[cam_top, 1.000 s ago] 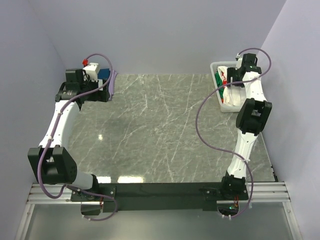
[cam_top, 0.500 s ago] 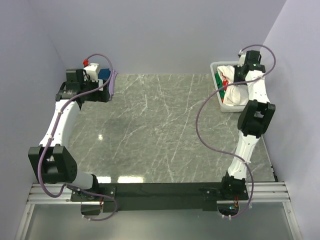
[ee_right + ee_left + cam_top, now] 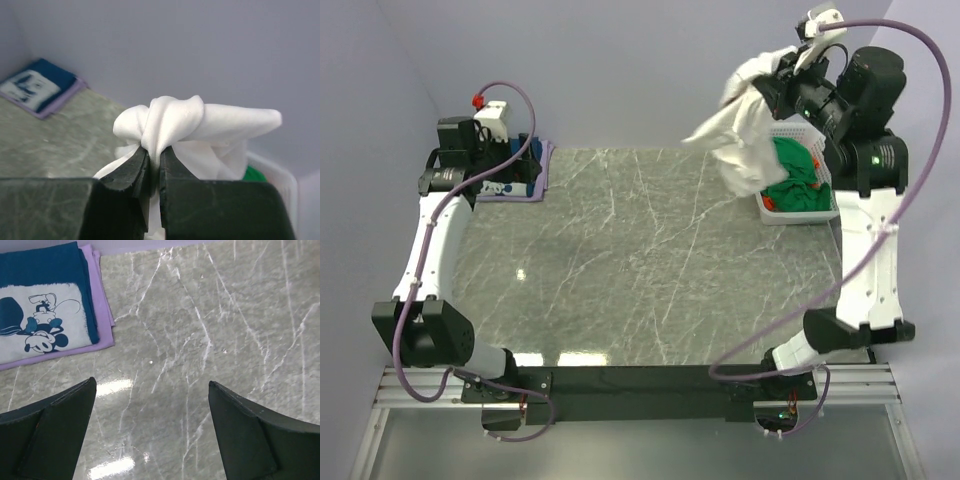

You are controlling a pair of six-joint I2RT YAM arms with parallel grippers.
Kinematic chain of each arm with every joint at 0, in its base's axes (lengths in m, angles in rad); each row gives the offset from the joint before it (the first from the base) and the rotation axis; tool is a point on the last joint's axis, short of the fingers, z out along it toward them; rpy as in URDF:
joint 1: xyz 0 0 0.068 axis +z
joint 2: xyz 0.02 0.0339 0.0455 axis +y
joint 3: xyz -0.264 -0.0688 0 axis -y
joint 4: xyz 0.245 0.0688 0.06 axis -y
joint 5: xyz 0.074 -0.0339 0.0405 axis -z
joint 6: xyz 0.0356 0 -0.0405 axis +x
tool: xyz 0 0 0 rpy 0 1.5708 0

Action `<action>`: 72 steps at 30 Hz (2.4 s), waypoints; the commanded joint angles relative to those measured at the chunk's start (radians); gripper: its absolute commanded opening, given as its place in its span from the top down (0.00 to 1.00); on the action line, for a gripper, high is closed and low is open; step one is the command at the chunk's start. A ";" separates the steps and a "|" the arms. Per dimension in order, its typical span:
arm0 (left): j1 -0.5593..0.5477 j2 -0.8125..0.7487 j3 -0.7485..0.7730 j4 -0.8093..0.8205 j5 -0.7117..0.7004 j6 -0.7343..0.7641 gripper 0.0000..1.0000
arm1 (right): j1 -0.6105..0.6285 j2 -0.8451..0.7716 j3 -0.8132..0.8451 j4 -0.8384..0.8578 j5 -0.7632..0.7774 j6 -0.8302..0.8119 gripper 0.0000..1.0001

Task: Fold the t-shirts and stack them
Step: Move the tshirt to the center of the board, then flatten the tshirt out

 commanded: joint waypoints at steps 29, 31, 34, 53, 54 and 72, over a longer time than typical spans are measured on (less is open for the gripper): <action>-0.189 -0.045 -0.503 0.011 0.060 0.413 0.10 | 0.190 0.001 -1.052 -0.047 0.171 -0.317 0.40; -0.189 0.004 -0.509 0.038 0.004 0.383 0.09 | 0.190 -0.030 -1.037 -0.055 0.139 -0.288 0.23; -0.196 0.064 -0.514 0.055 -0.032 0.400 0.09 | 0.190 -0.038 -1.028 -0.082 0.093 -0.267 0.21; -0.190 0.222 -0.420 -0.079 -0.030 0.362 0.99 | 0.201 -0.074 -1.221 -0.221 0.151 -0.268 0.23; -0.165 0.219 -0.385 -0.092 -0.010 0.356 0.99 | 0.201 -0.061 -1.231 -0.199 0.189 -0.268 0.28; 0.201 0.339 0.538 -0.157 0.297 0.062 0.99 | 0.187 0.255 -0.278 -0.199 0.248 -0.238 1.00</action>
